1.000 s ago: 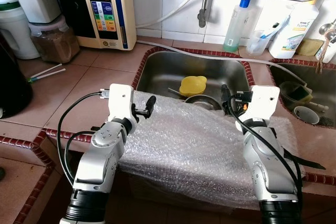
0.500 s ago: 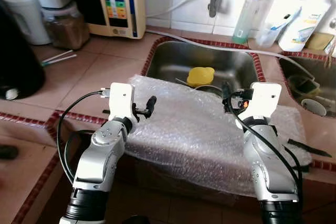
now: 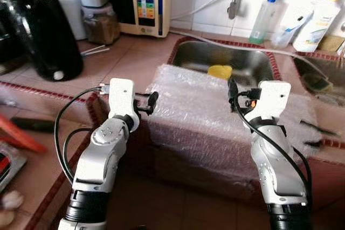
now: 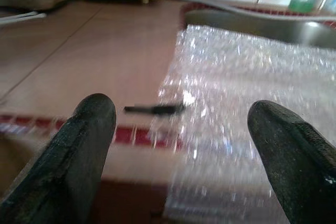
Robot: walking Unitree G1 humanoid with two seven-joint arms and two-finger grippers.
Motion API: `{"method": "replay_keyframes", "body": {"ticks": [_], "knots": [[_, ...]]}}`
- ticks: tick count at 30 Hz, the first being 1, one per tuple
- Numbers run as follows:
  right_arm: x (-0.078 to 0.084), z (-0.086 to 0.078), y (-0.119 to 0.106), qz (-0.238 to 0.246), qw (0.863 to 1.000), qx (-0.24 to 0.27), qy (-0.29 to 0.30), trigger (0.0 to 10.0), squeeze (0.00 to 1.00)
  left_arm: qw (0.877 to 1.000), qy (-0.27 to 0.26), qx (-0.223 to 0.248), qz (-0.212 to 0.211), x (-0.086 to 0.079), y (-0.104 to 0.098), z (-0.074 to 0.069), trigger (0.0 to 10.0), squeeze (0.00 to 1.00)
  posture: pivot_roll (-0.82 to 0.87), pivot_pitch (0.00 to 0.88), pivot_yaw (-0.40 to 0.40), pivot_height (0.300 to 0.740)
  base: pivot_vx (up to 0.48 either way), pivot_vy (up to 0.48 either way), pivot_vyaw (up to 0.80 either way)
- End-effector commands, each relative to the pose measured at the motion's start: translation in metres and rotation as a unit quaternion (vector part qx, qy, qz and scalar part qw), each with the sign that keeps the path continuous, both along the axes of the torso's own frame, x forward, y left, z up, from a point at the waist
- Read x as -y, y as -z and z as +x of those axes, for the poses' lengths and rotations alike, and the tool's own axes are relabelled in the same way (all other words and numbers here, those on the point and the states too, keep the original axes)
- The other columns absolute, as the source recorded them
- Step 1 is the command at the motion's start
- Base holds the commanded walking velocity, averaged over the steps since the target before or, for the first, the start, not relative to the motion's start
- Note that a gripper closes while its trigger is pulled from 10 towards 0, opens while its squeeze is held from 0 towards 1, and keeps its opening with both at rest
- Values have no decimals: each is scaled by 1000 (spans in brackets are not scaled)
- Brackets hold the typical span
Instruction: Kitchen organization
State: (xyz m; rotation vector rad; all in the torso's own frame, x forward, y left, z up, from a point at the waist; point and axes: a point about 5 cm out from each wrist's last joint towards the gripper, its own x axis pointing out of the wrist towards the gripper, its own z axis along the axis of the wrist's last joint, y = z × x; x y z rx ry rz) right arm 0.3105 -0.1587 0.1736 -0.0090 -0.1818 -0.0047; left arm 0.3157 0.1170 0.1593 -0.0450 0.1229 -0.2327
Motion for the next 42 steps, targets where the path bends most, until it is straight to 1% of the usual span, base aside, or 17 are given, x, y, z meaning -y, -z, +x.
{"method": "replay_keyframes", "body": {"ticks": [1,2,4,5,11,18,20,24,36,42], "knots": [[4,0,-3,-5,1000,7,12,10000,118,1000,12,7,0,4,-2,1,10000,0,2,0,14,740,0,0,0],[4,0,-4,-6,1000,9,13,10000,122,1000,11,7,4,4,-2,1,10000,0,2,0,14,740,0,0,0],[5,-2,-5,-11,1000,14,14,10000,122,1000,10,14,-24,1,-3,3,10000,0,-8,0,16,740,0,0,0],[5,-3,-5,-12,1000,14,14,10000,122,999,8,15,-30,1,-3,4,10000,0,-8,0,16,740,0,0,0],[7,-5,1,-13,1000,5,16,10000,122,999,13,17,-29,0,-2,2,10000,0,1,0,15,740,0,0,0],[7,-4,1,-12,1000,5,16,10000,125,999,16,16,-33,0,-1,1,10000,0,0,0,16,740,0,0,0],[3,-4,1,-9,1000,2,10,10000,118,999,30,7,-42,5,3,-2,10000,0,-4,0,17,740,0,-321,-213],[4,-3,2,-9,1000,-1,10,10000,122,998,40,5,-47,7,3,-3,10000,0,-4,0,18,740,0,-326,-528],[2,-2,3,-10,1000,-4,4,10000,118,997,48,3,-52,11,5,-3,10000,0,-9,0,16,740,0,-319,-679],[2,-1,3,-12,1000,-4,3,10000,118,997,51,0,-53,13,6,-3,10000,0,-11,0,16,740,0,-316,-68]]}}
